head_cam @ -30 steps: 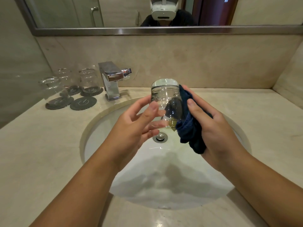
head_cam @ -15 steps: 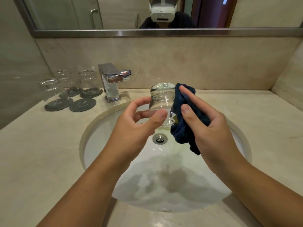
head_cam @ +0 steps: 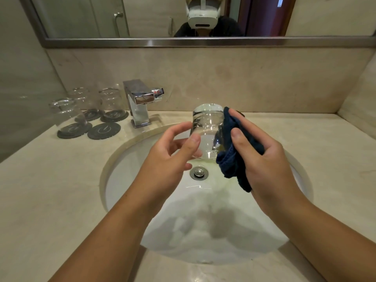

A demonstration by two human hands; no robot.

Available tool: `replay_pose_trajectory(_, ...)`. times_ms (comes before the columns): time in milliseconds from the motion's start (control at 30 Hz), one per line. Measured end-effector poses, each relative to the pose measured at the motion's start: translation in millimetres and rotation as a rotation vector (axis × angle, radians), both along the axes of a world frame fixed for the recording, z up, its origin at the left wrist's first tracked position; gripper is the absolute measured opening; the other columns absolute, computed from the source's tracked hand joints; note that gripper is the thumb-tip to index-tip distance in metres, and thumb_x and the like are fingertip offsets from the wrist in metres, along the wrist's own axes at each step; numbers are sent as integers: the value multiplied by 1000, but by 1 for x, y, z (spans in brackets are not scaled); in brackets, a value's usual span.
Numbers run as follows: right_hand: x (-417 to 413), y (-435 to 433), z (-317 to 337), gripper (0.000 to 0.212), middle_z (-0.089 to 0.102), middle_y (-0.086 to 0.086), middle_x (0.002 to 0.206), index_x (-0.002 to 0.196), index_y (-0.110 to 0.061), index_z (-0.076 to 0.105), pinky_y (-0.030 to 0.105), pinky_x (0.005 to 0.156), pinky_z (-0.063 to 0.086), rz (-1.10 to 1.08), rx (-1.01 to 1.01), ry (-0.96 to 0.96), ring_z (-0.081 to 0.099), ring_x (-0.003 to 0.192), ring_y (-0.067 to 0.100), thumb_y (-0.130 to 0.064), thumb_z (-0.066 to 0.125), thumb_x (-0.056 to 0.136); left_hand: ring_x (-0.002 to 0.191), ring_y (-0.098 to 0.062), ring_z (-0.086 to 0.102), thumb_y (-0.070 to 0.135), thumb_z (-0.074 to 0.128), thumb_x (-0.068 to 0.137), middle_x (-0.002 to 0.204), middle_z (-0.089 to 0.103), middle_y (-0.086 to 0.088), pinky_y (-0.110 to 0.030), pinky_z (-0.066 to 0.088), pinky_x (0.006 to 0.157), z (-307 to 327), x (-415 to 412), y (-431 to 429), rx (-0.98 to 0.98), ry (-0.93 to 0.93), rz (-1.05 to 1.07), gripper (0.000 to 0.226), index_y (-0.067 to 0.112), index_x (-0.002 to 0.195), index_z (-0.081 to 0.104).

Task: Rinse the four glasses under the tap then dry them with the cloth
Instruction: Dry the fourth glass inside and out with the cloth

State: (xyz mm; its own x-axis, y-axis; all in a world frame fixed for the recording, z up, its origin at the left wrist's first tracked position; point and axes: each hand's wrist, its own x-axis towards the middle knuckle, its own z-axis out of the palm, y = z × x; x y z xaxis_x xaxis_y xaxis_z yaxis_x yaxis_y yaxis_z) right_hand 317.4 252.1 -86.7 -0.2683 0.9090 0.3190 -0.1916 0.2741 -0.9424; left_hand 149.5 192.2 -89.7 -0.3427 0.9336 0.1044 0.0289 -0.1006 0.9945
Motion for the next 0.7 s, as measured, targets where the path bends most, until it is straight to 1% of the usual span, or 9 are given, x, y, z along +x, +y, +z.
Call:
replay_pose_trajectory(67, 0, -4, 1, 35, 80, -16, 106, 130, -50, 70, 31, 70, 57, 1, 77, -48, 72, 88, 15, -26, 62, 105, 104, -11, 78, 59, 76, 79, 113, 80, 7, -38, 57, 94, 0, 0, -1, -11, 16, 5, 51, 45, 127, 65)
replay_pose_trajectory(133, 0, -5, 1, 36, 80, -17, 107, 132, -48, 68, 19, 64, 53, 23, 100, -67, 71, 84, 7, -24, 62, 105, 104, -10, 78, 60, 80, 75, 113, 80, 6, -42, 58, 98, 0, -1, -1, -22, 28, 22, 57, 43, 127, 64)
replay_pose_trajectory(233, 0, 0, 0, 36, 77, -16, 123, 137, -40, 68, 27, 90, 59, 94, 7, -5, 74, 112, 11, -23, 59, 106, 99, -14, 79, 58, 87, 79, 110, 82, 2, -37, 57, 93, 2, -2, -2, -35, -56, -15, 56, 37, 127, 65)
replay_pose_trajectory(267, 0, 1, 1, 36, 76, -13, 127, 138, -37, 68, 26, 91, 59, 134, -59, 43, 72, 117, 11, -23, 57, 107, 98, -16, 78, 57, 86, 79, 110, 82, 0, -35, 56, 91, 4, -2, -3, -40, -107, -44, 58, 33, 129, 66)
replay_pose_trajectory(367, 0, 4, 4, 35, 77, -8, 127, 137, -33, 68, 20, 75, 59, 210, -177, 115, 74, 110, 8, -22, 54, 108, 98, -17, 76, 61, 80, 75, 117, 80, -2, -32, 54, 86, 5, -2, -3, -53, -172, -105, 67, 32, 134, 65)
replay_pose_trajectory(467, 1, 6, 1, 34, 77, -11, 126, 136, -32, 69, 23, 96, 58, 190, -156, 120, 71, 119, 8, -18, 55, 108, 100, -12, 74, 62, 71, 74, 116, 80, 5, -34, 52, 91, 3, -1, -1, -68, -122, -84, 64, 36, 132, 67)
replay_pose_trajectory(533, 2, 6, -1, 34, 78, -14, 122, 134, -35, 70, 25, 101, 56, 172, -113, 83, 71, 115, 4, -17, 58, 108, 103, -13, 74, 55, 67, 85, 118, 80, 4, -39, 53, 99, 0, -1, 0, -76, -103, -45, 53, 36, 134, 67)
replay_pose_trajectory(633, 1, 5, -2, 35, 78, -15, 111, 134, -41, 70, 27, 94, 55, 147, -29, 7, 70, 98, 3, -19, 60, 107, 107, -16, 76, 48, 67, 92, 119, 79, 2, -44, 53, 106, 0, -2, 0, -85, -87, -5, 44, 35, 135, 66)
replay_pose_trajectory(700, 0, 3, -1, 37, 77, -16, 103, 135, -44, 69, 27, 87, 54, 131, 19, -36, 70, 88, 16, -20, 61, 107, 110, -18, 77, 48, 75, 92, 117, 80, 0, -45, 54, 106, 0, -3, 0, -84, -74, 11, 45, 34, 135, 65)
